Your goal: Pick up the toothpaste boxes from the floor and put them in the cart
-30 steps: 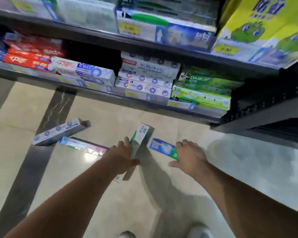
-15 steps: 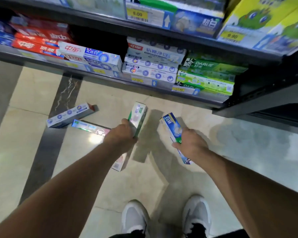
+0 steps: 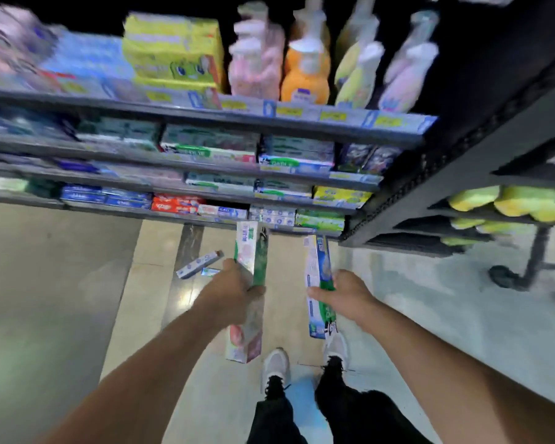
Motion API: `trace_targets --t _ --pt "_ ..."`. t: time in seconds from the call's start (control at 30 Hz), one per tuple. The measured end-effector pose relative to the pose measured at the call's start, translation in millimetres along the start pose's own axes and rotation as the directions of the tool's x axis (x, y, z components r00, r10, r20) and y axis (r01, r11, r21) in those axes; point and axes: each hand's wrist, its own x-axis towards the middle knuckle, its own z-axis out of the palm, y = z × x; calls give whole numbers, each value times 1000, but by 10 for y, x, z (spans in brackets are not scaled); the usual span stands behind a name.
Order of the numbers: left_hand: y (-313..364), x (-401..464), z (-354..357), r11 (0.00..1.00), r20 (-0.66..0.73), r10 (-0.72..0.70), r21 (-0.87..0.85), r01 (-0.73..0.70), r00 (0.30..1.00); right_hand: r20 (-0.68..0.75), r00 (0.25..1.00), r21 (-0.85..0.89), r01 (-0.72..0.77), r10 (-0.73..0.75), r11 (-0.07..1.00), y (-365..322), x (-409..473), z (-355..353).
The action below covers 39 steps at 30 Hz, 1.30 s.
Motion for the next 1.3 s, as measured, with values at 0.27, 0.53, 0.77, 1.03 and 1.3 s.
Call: trace_targets --t 0.27,0.53,0.77,1.03,1.3 --pt "1257 -928 -498 987 22 141 76 -142 990 -124 991 356 87 -45 930 -159 -1727 -1157" --pt "2616 -1476 65 848 170 375 335 -411 911 -295 955 491 128 26 861 667 -2575 -1945" --pt "4001 -1721 1195 732 208 482 439 -522 851 -398 902 546 85 168 834 1890 -3134 -2960" --pt "5515 -2088 2469 735 307 530 299 -609 791 -489 821 592 63 296 803 3338 -3617 -4098" --pt "6649 -1781 3149 667 437 518 332 -667 735 -521 787 648 113 329 754 3914 -3427 -5027"
